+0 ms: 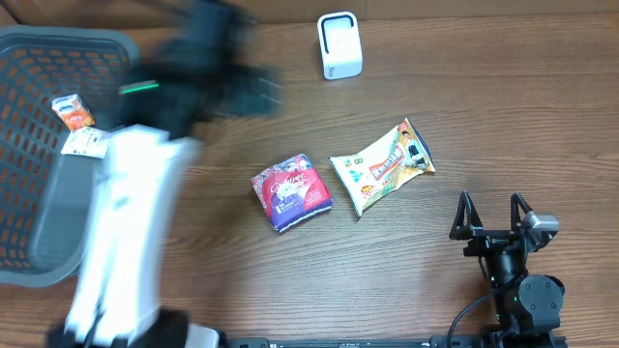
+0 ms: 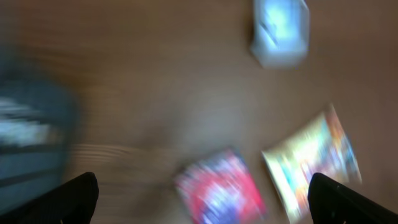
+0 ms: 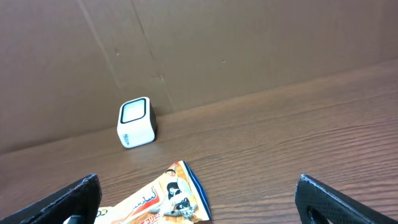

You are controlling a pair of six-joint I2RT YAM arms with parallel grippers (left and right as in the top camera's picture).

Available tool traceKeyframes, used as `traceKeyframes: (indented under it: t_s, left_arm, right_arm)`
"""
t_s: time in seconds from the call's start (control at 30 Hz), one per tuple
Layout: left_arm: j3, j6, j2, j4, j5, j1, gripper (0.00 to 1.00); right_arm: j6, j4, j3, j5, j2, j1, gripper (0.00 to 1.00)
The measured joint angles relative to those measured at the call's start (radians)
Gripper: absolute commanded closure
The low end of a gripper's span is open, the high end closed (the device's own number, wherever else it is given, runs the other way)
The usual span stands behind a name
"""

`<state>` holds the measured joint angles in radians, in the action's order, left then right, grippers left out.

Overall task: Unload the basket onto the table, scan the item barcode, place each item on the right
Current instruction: 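Carry the wet-wipes pack out and drop it right of the Carefree pack, then reach the left gripper into the basket and grasp the white Pantene tube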

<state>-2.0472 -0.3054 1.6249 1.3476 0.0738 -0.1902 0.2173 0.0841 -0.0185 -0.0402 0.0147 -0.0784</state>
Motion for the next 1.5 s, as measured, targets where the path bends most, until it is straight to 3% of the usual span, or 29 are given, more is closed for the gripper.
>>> traceKeyframes:
  t_s: [0.1, 0.2, 0.33, 0.43, 0.63, 0.83, 1.13, 1.37, 1.5]
  left_arm:
    - [-0.046, -0.039, -0.132, 0.027, 0.017, 0.323, 0.00]
    - [-0.059, -0.076, -0.209, 0.084, 0.014, 0.551, 0.00]
    - [-0.049, -0.138, -0.217, 0.090, -0.016, 0.800, 0.00]
    - [0.015, -0.160, -0.150, 0.060, -0.052, 0.889, 0.00]
    - [0.218, -0.196, 0.113, -0.119, -0.077, 0.883, 0.02]
    - [0.262, -0.261, 0.344, -0.264, -0.082, 0.815, 0.00]
    - [0.262, -0.334, 0.481, -0.446, -0.023, 0.665, 0.00]
    - [0.262, -0.394, 0.578, -0.458, 0.002, 0.629, 0.00]
    - [0.255, -0.407, 0.605, -0.414, 0.036, 0.631, 0.20]
  right_arm:
    - [0.000, 0.000, 0.000, 0.000, 0.000, 0.000, 0.00]
    - [0.000, 0.000, 0.000, 0.000, 0.000, 0.000, 0.00]
    - [-0.001, 0.000, 0.000, 0.000, 0.000, 0.000, 0.00]
    - [0.000, 0.000, 0.000, 0.000, 0.000, 0.000, 0.00]
    - [0.000, 0.000, 0.000, 0.000, 0.000, 0.000, 0.00]
    - [0.000, 0.000, 0.000, 0.000, 0.000, 0.000, 0.00]
    - [-0.001, 0.000, 0.000, 0.000, 0.000, 0.000, 0.00]
    - [0.000, 0.000, 0.000, 0.000, 0.000, 0.000, 0.00]
    - [-0.001, 0.000, 0.000, 0.000, 0.000, 0.000, 0.00]
